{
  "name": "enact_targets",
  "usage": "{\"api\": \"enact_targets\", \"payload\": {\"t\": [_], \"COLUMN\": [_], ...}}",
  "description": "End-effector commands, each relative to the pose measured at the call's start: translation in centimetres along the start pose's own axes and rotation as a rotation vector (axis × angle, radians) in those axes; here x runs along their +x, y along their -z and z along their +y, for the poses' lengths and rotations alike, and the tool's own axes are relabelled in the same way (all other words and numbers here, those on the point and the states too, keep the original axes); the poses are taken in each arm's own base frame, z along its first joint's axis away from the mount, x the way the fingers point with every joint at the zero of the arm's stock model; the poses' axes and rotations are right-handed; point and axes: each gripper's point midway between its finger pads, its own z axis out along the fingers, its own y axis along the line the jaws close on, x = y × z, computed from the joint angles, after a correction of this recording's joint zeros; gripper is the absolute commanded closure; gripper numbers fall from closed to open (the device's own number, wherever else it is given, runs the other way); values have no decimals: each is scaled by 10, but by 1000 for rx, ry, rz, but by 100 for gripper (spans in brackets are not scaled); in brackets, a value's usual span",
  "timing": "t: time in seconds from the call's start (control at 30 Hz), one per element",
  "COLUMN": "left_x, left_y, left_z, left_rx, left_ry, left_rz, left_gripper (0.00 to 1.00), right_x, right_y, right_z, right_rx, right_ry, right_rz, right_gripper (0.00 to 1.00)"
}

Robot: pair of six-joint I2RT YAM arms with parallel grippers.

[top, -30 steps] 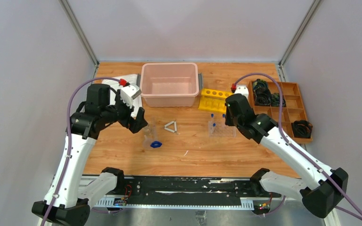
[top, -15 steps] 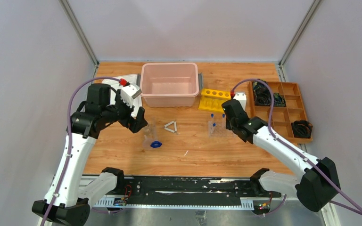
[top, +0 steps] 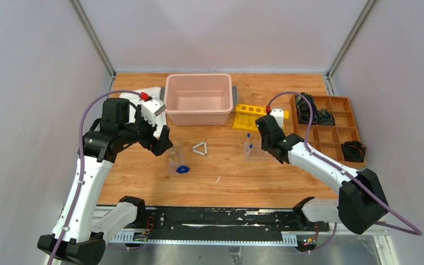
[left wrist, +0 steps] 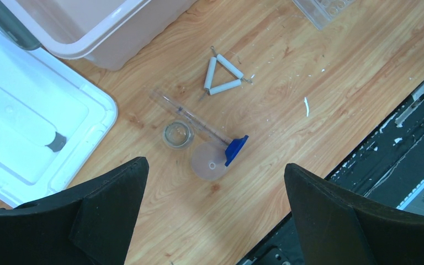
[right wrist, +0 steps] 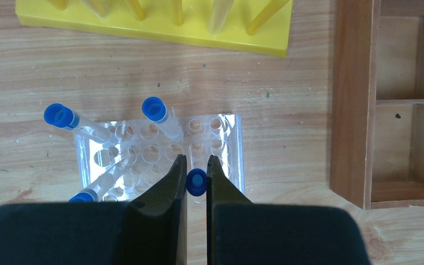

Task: Organize the chemistry lab equipment

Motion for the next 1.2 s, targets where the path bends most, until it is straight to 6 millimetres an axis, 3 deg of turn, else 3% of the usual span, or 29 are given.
{"api": "enact_targets", "payload": {"t": [0.0, 0.4, 0.67, 0.9, 1.07, 1.17], "left_x": [-8, -11, -11, -9, -11, -12], "left_y": [5, 6, 9, 7, 8, 9], "left_z": [1, 4, 5, 6, 6, 6], "left_rx": [-17, -29, -49, -46, -48, -49], "left_ry": [-23, -27, -32, -23, -26, -28], "left_rz": [-26, -30, -33, -26, -32, -33], "left_gripper": [0, 0, 0, 0, 0, 0], "right_x": [1, 5, 11, 13, 11, 2], "right_y": [-8, -7, -5, -3, 2, 10], "right_z": [-6, -7, -3, -3, -2, -3], "right_rx": [32, 25, -11, -22, -33, -42], "right_ry": [-29, -23, -24, -23, -28, -45], "right_rz": [-3, 24, 44, 50, 47, 24], "right_gripper": [100, 100, 90, 79, 61, 57]}}
